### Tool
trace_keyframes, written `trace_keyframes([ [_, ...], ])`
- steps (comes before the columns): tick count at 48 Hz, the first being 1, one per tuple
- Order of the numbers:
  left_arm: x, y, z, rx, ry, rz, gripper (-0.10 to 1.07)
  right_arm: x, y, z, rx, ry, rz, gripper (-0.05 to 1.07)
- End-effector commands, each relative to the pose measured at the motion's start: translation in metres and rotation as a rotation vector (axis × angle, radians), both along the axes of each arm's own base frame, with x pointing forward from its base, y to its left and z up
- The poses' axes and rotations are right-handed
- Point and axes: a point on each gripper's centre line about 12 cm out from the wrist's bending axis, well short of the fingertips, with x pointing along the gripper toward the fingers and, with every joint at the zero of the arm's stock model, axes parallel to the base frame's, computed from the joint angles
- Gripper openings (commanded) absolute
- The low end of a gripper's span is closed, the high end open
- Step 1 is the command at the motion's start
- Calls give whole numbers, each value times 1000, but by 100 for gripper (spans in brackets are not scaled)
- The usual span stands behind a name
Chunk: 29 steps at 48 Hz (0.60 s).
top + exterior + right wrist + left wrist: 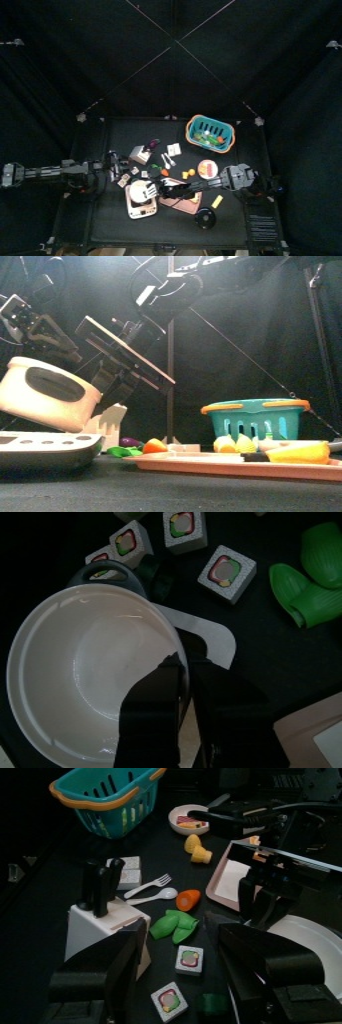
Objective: Grab pot
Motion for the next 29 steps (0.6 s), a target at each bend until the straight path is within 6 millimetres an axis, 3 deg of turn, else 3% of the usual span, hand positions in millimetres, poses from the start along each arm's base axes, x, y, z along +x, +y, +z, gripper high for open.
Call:
trace_keyframes([
  [1, 2, 0, 6, 4, -19, -1, 87, 1, -1, 43, 4, -89, 4, 40],
  [29, 3, 0, 6, -3, -21, 1, 87, -2, -2, 48, -2, -95, 6, 40],
])
